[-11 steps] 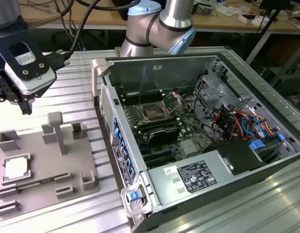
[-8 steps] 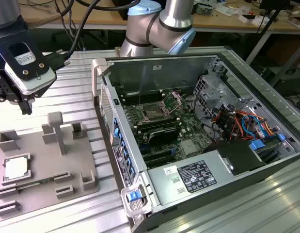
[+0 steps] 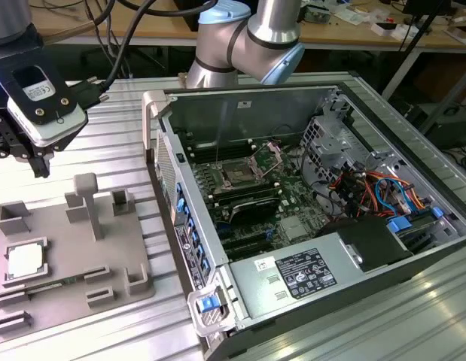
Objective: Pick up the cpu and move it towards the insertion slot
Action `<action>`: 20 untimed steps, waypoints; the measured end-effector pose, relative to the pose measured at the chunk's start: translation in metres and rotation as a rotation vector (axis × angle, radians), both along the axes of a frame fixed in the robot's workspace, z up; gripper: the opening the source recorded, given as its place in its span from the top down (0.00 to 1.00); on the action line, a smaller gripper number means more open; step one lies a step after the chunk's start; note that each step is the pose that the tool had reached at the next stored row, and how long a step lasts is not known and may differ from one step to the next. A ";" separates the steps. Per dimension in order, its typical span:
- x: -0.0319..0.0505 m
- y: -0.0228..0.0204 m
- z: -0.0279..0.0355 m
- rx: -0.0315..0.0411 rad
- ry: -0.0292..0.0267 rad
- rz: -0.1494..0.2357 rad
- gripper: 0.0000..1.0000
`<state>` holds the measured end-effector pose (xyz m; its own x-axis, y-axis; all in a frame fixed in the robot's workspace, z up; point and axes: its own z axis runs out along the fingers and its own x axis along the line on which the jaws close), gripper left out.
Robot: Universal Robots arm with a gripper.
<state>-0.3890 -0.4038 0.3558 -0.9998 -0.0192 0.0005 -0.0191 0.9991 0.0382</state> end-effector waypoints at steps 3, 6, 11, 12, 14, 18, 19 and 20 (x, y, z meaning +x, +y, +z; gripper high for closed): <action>-0.0028 0.0001 0.0000 -0.0001 0.0000 0.000 0.89; -0.0057 0.0001 -0.0001 0.0000 0.0000 0.000 0.89; -0.0080 0.0001 -0.0001 0.0000 0.0000 0.000 0.89; -0.0082 0.0000 -0.0001 0.0000 -0.0001 0.000 0.89; -0.0094 0.0001 -0.0001 0.0000 0.0000 0.000 0.89; -0.0110 0.0001 -0.0001 0.0000 0.0000 0.000 0.89; -0.0114 0.0001 -0.0001 0.0000 0.0000 0.000 0.89; -0.0117 0.0001 -0.0002 0.0000 0.0000 0.000 0.89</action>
<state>-0.4007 -0.4037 0.3556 -0.9998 -0.0191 0.0005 -0.0191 0.9991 0.0382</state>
